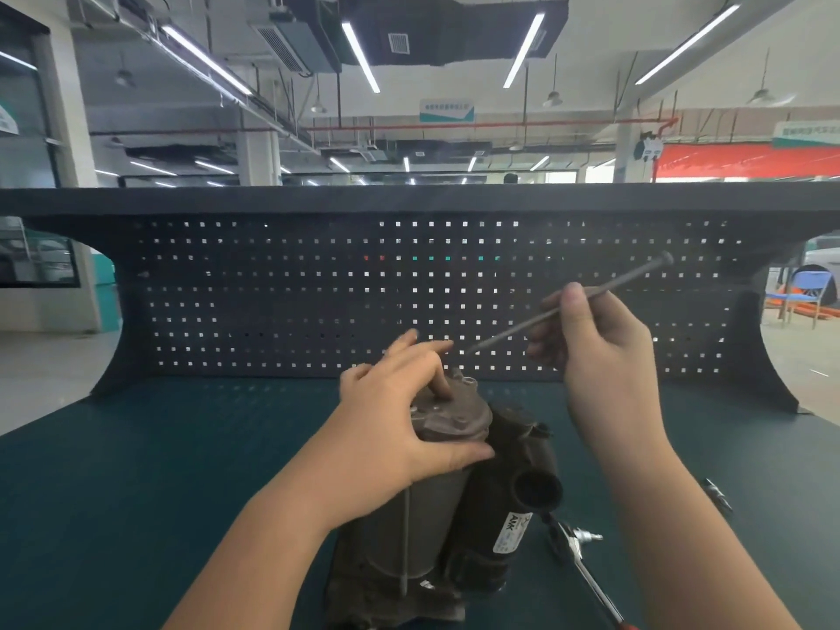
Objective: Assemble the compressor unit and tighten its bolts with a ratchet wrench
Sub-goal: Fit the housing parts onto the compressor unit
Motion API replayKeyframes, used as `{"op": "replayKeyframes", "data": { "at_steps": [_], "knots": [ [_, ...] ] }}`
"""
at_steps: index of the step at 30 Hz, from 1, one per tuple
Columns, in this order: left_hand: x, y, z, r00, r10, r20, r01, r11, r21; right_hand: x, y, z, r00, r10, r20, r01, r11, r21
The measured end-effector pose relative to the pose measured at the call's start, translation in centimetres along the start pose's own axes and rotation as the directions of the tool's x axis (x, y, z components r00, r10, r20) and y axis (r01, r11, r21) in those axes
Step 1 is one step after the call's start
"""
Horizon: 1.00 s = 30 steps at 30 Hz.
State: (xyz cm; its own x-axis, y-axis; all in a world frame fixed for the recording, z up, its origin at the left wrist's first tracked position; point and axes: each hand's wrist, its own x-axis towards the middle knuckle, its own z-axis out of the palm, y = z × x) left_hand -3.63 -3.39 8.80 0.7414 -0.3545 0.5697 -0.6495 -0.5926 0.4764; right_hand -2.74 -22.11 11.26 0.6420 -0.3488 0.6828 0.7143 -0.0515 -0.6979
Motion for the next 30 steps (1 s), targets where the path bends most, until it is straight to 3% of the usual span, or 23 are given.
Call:
{"op": "replayKeyframes", "data": {
  "at_steps": [11, 17, 26, 30],
  "knots": [
    [-0.1, 0.1, 0.3, 0.996, -0.089, -0.016, 0.088, 0.994, -0.063, 0.3, 1.1, 0.2, 0.993, -0.036, 0.112, 0.062, 0.969, -0.239],
    [0.1, 0.2, 0.3, 0.957, -0.290, -0.029, 0.282, 0.945, -0.166, 0.5, 1.7, 0.7, 0.985, -0.009, 0.170, 0.055, 0.963, -0.263],
    [0.2, -0.4, 0.5, 0.981, -0.192, -0.018, 0.182, 0.956, -0.230, 0.8, 2.4, 0.4, 0.981, 0.074, 0.179, -0.033, 0.975, -0.221],
    [0.2, -0.4, 0.5, 0.983, -0.184, -0.010, 0.176, 0.952, -0.252, 0.8, 2.0, 0.4, 0.975, -0.011, 0.224, 0.066, 0.968, -0.242]
  ]
}}
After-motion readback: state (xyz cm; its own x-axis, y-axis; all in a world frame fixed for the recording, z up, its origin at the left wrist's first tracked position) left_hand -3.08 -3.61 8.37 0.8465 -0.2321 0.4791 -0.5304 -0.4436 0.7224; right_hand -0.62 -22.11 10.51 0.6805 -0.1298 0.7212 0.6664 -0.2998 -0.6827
